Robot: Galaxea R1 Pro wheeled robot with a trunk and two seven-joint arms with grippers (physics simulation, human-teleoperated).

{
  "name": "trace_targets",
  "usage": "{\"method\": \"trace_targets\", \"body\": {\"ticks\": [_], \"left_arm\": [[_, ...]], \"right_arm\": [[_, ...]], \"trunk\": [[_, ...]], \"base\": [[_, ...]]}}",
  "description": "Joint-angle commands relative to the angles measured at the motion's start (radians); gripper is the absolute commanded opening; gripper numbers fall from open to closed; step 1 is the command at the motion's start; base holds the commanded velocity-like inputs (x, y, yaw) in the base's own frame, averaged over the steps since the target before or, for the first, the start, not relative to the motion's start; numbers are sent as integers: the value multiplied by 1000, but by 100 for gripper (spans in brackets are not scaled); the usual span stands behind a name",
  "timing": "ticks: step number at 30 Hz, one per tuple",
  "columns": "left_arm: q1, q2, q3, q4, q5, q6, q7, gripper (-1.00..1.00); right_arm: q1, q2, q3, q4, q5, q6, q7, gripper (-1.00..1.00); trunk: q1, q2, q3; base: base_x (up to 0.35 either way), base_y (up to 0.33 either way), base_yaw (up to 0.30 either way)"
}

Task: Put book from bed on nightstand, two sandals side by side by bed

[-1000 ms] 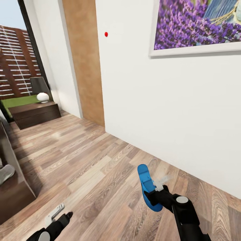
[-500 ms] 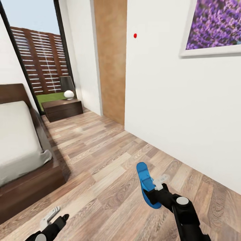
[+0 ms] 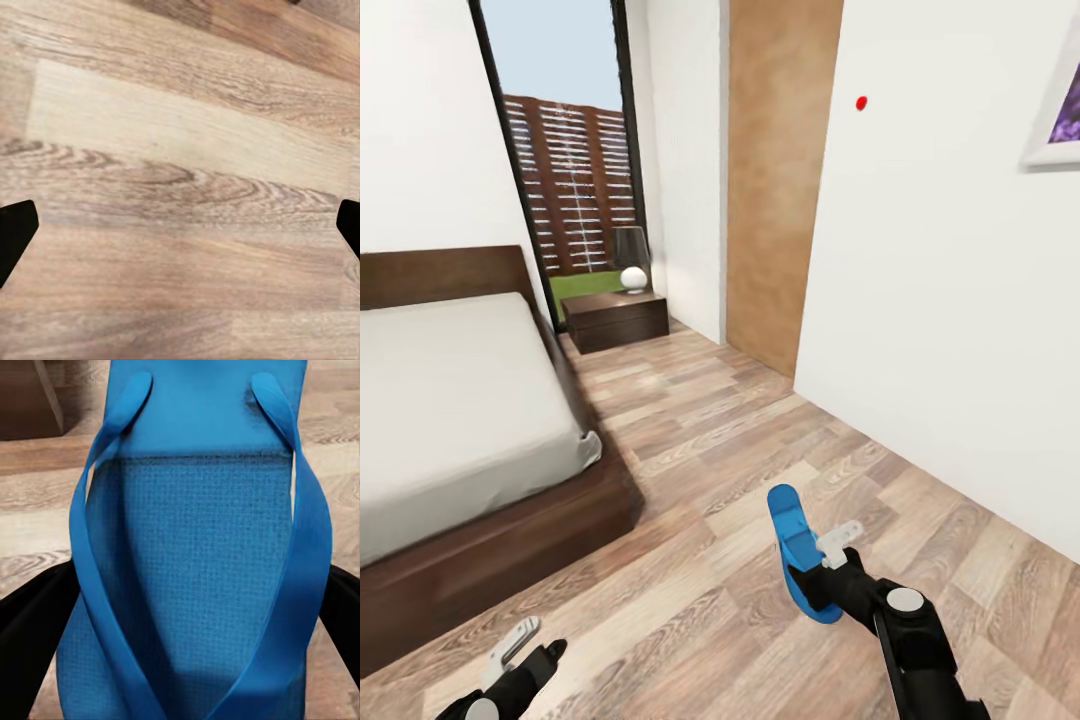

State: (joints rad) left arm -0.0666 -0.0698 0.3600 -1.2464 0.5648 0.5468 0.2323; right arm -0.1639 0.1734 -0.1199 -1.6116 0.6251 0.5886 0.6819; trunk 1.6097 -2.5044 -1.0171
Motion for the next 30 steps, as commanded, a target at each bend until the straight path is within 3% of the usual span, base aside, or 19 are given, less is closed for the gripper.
{"method": "trace_targets", "body": {"ticks": [1,30], "left_arm": [[-1,-1,1,-1,11,4,7,100],[-1,1,1,-1,12,4,7,100]], "right_arm": [[-1,1,-2,-2,8,2,10,-100],[3,1,0,-2,8,2,10,-100]], "trunk": [[0,0,-1],[0,0,-1]], "base": [[0,324,293],[0,325,293]]}}
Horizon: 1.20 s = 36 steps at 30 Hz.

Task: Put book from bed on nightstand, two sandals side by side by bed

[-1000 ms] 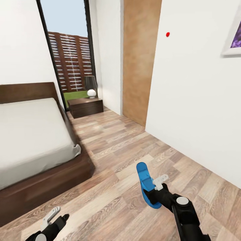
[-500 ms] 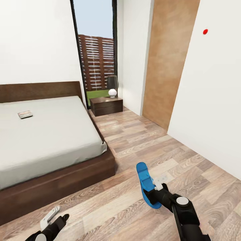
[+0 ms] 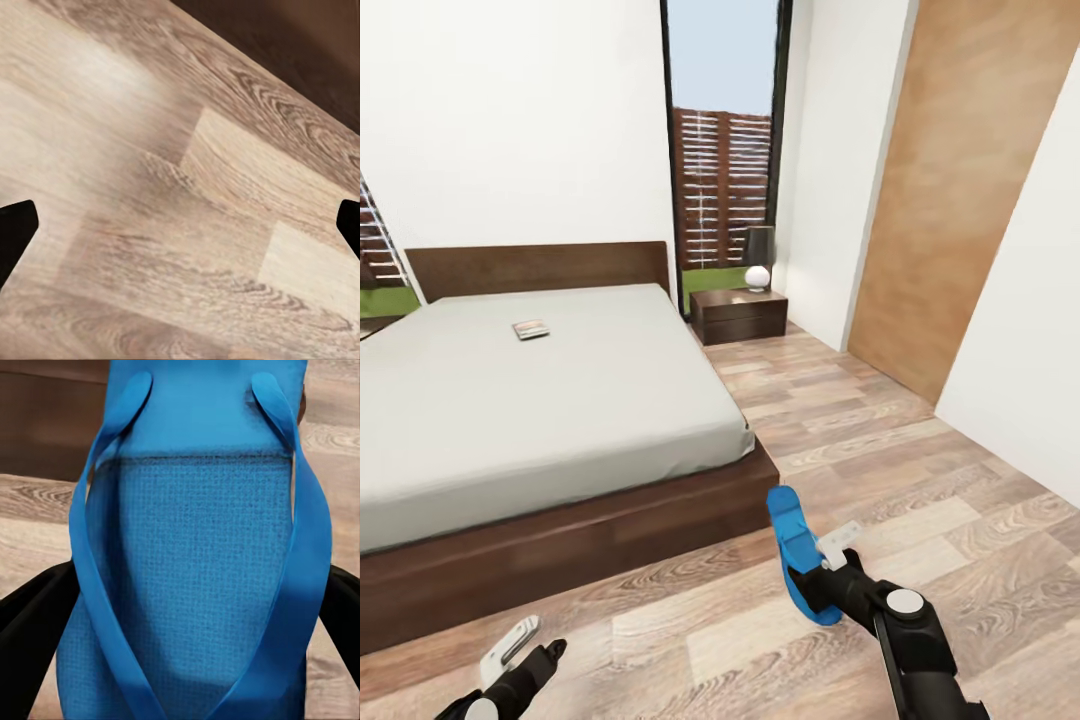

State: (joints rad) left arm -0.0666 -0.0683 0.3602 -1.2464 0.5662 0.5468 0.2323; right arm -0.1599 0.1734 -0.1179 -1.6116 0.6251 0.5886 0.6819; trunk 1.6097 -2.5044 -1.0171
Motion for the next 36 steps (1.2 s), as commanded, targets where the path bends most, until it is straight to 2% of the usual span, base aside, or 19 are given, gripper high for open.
{"method": "trace_targets", "body": {"ticks": [1,10,25,36], "left_arm": [[-1,-1,1,-1,11,4,7,100],[-1,0,3,-1,11,4,8,100],[-1,0,3,-1,10,4,9,100],[-1,-1,2,0,7,4,9,100]], "right_arm": [[0,1,-2,-2,8,2,10,-100],[1,1,-2,-2,8,2,10,-100],[2,1,-2,-2,8,2,10,-100],[3,1,0,-2,8,2,10,-100]], "trunk": [[0,0,-1],[0,0,-1],[0,0,-1],[0,0,-1]], "base": [[0,325,293],[-76,318,293],[-222,243,293],[-28,310,293]]}}
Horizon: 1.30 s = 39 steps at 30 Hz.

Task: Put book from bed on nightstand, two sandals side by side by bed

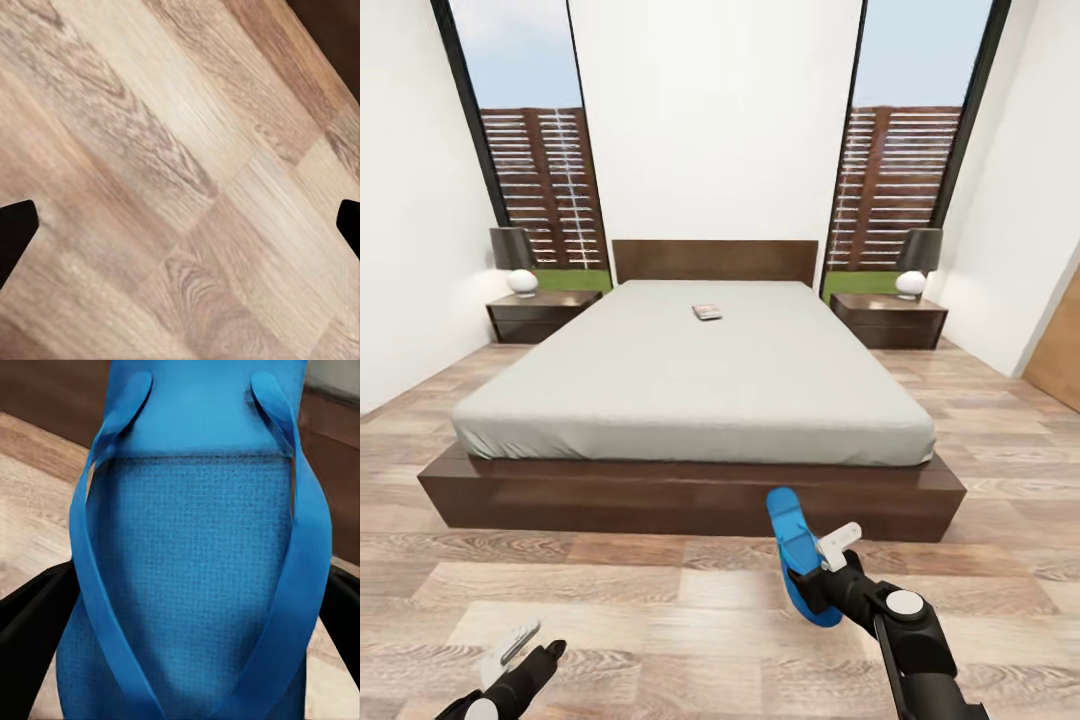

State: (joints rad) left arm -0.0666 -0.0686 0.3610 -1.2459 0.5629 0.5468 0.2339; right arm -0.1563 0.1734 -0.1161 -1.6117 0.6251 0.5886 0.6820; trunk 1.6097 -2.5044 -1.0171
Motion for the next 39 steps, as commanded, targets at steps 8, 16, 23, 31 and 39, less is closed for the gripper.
{"method": "trace_targets", "body": {"ticks": [8,16,23,31,39], "left_arm": [[-1,-1,1,0,8,4,7,100],[-2,-5,-20,10,10,2,-7,100],[-2,0,-75,13,8,1,-8,100],[-2,2,-89,14,8,1,-6,100],[-2,3,-89,14,8,1,-2,100]], "right_arm": [[0,1,-2,-2,8,1,10,-100],[-50,1,64,-2,10,31,12,-100],[-61,1,68,-2,10,34,13,-100],[-63,1,68,-2,10,33,13,-100],[-61,1,70,-2,10,33,13,-100]], "trunk": [[0,0,-1],[0,0,-1],[0,0,-1],[0,0,-1],[0,0,-1]], "base": [[-2,322,293],[52,323,293],[146,313,293],[178,295,293],[181,290,293]]}}
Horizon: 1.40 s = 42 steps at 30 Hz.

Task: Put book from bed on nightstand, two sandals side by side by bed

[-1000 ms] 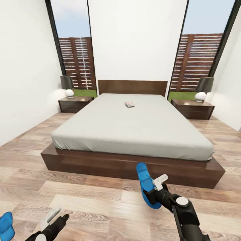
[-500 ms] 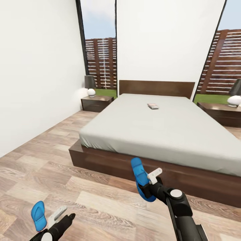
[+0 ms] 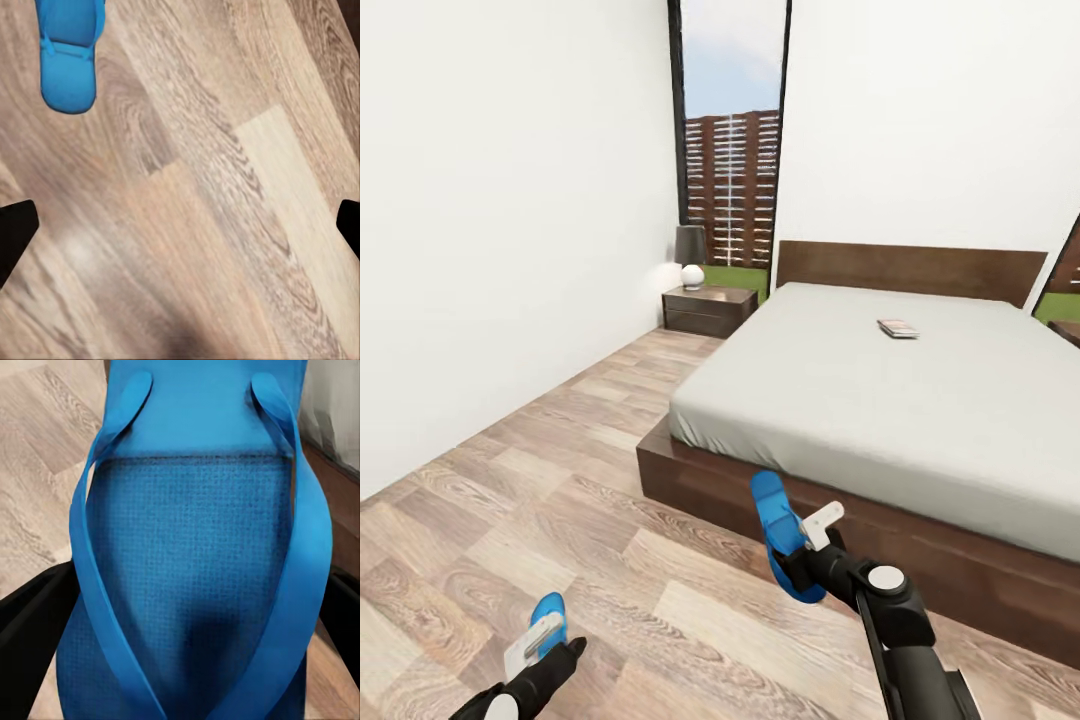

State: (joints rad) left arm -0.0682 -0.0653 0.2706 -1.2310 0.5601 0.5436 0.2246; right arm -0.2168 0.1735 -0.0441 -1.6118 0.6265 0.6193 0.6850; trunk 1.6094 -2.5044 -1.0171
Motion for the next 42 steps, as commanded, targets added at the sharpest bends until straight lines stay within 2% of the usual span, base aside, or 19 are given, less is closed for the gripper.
{"method": "trace_targets", "body": {"ticks": [1,7,19,35,37,39,40,41,42], "left_arm": [[-1,-1,1,-1,11,4,8,100],[-1,-1,2,0,12,4,12,100],[-1,-1,1,8,11,4,14,100],[-7,-1,-3,21,11,6,5,100],[-20,-1,-15,29,11,11,5,100],[-45,0,-44,36,10,15,8,100],[-59,0,-64,40,10,17,9,100],[-91,1,-104,48,9,20,11,100],[-108,2,-123,53,9,21,12,100]], "right_arm": [[0,1,-2,-2,9,2,10,-100],[4,1,-2,-2,9,2,10,-100],[8,1,2,-2,8,-4,10,-100],[8,1,6,-2,7,-7,11,-100],[8,1,7,-2,7,-7,11,-100],[8,1,8,-2,7,-7,13,-100],[7,1,8,-2,7,-7,18,-100],[5,1,7,-2,7,-7,50,-100],[3,1,6,-2,7,-8,78,-100]], "trunk": [[0,0,-1],[0,0,-1],[0,0,-1],[0,0,-1],[0,0,-1],[0,0,-1],[0,0,-1],[0,0,-1],[0,0,-1]], "base": [[162,291,293],[83,307,269],[47,320,27],[269,215,0],[277,188,0],[205,135,0],[146,96,0],[93,61,0],[75,49,0]]}}
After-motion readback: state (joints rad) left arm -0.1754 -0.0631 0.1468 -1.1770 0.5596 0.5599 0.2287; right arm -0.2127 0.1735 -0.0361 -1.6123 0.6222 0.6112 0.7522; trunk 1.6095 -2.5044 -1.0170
